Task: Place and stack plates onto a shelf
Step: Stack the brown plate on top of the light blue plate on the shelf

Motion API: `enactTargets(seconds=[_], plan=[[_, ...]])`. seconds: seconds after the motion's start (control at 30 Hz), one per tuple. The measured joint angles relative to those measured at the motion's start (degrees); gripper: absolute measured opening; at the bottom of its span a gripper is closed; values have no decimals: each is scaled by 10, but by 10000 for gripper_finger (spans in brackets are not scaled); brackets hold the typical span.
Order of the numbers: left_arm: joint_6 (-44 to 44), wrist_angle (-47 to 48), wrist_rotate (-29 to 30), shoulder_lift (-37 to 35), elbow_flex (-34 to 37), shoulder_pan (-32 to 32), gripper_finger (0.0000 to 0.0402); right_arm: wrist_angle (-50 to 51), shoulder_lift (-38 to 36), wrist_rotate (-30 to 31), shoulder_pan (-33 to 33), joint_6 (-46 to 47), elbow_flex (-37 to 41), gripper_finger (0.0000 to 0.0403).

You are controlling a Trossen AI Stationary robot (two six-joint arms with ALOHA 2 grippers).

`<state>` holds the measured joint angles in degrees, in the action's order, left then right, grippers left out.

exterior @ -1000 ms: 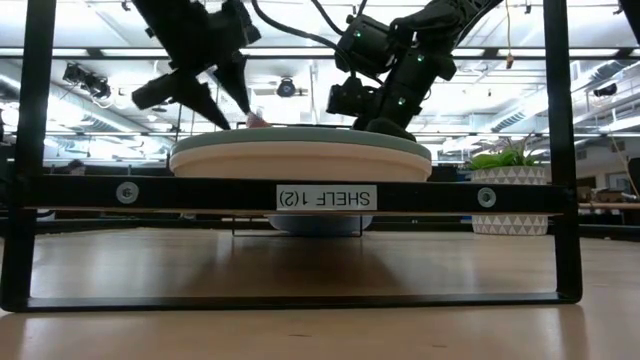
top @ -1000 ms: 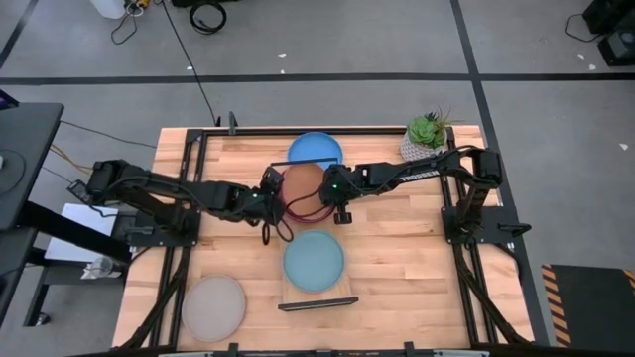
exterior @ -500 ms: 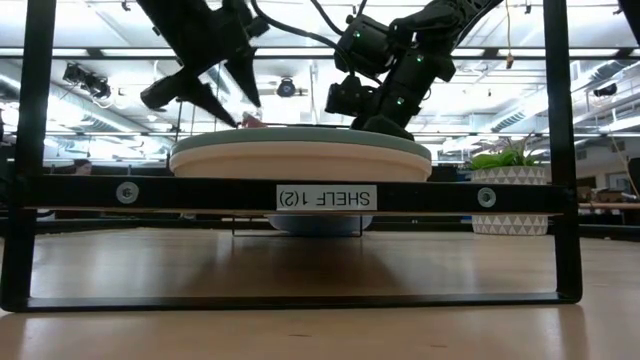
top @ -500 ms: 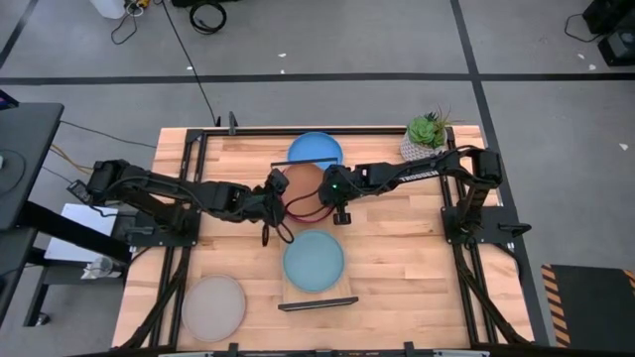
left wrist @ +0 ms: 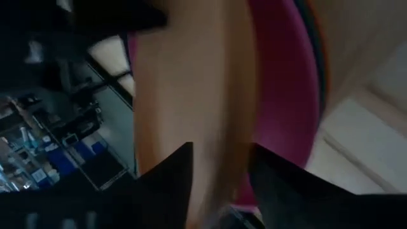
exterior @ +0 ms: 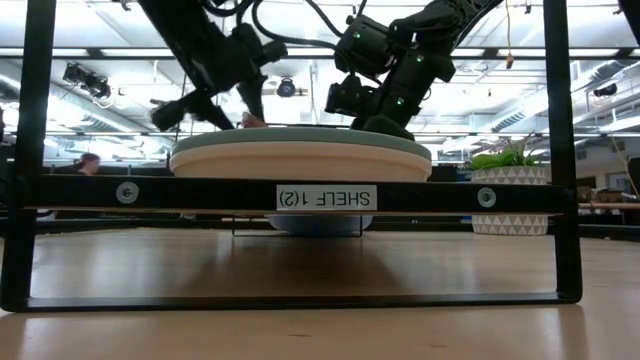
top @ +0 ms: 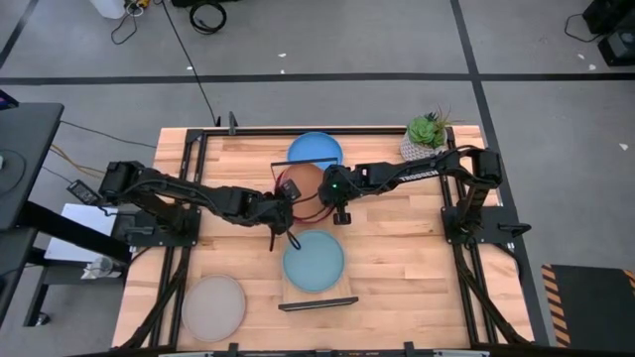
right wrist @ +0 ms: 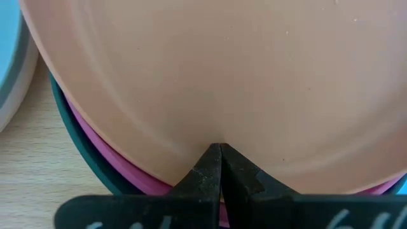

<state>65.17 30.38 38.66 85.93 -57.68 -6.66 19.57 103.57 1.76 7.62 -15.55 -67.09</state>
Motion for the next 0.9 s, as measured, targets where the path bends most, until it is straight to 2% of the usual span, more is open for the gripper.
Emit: enactTargets(seconds=[0.2,0.3,0.53,0.67,0.8,0.9], plan=[[-23,-2,11,3,-1,-5,79,34,-18,18,-6,5,-10,11],[-44,5,17,-4,-1,-14,55,56,-49,38,-16,19,-27,15],[-100,13,18,-42,-1,-54,61,135,-150,102,-49,63,-34,18],[-140,3,-42,-62,-2,-105,62,187,-214,142,-75,110,-31,18],[-169,-9,-114,-62,-1,-152,60,198,-275,185,-104,151,-20,18],[-182,-19,-145,-57,-1,-181,60,199,-306,210,-121,174,-5,18]])
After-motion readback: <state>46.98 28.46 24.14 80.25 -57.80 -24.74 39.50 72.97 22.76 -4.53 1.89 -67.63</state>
